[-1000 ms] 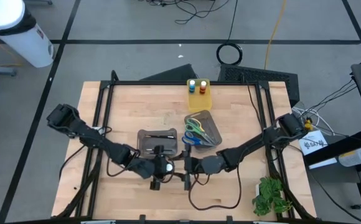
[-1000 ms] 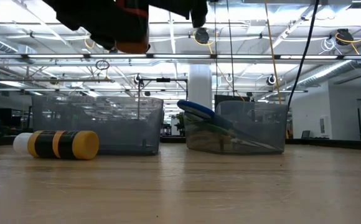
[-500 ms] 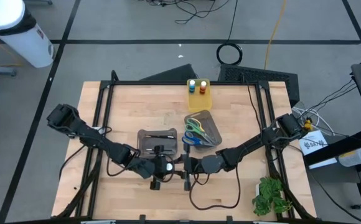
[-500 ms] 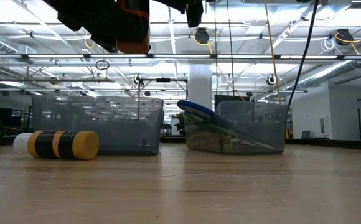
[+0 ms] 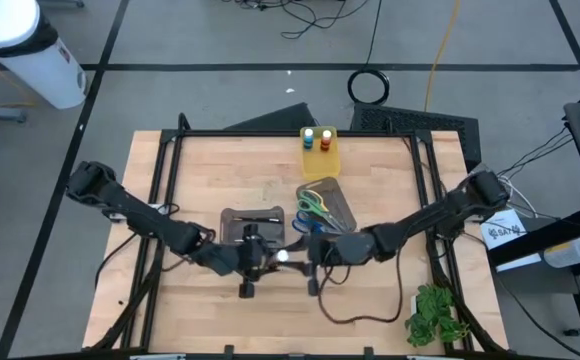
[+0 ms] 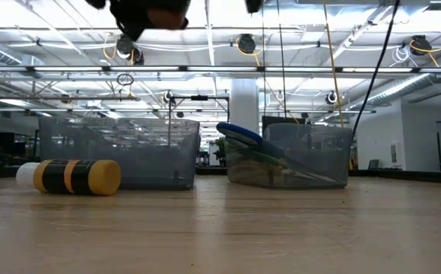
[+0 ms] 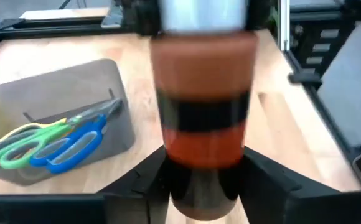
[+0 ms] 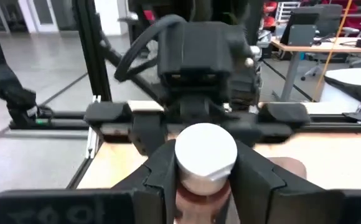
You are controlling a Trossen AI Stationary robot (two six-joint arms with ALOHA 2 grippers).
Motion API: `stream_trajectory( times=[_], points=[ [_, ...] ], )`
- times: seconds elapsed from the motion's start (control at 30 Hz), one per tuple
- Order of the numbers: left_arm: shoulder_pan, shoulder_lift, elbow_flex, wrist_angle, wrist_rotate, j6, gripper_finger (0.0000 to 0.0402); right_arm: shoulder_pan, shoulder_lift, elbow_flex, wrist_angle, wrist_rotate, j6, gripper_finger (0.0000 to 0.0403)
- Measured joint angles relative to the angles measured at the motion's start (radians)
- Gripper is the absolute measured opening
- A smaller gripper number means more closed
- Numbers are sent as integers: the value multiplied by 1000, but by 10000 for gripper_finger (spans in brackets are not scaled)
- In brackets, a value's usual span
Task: Pick & Place Paint Supplies
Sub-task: Put the brown paint bottle into the yellow bin
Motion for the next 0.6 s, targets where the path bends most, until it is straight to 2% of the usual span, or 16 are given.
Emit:
stream_trajectory(
  times=[0.2, 0.43, 0.57, 0.6],
  points=[
    [2, -95, -3, -43, -95, -32, 199, -81, -146, -144, 10, -13, 60, 103],
    [21, -100, 0, -150, -301, -86, 207, -224, -298, -269, 14, -81, 72, 103],
    [32, -91, -4, -237, -306, -146, 207, -287, -338, -284, 52, -28, 65, 103],
    [42, -94, -1, -237, -319, -154, 207, -291, -341, -287, 53, -46, 61, 103]
  ],
)
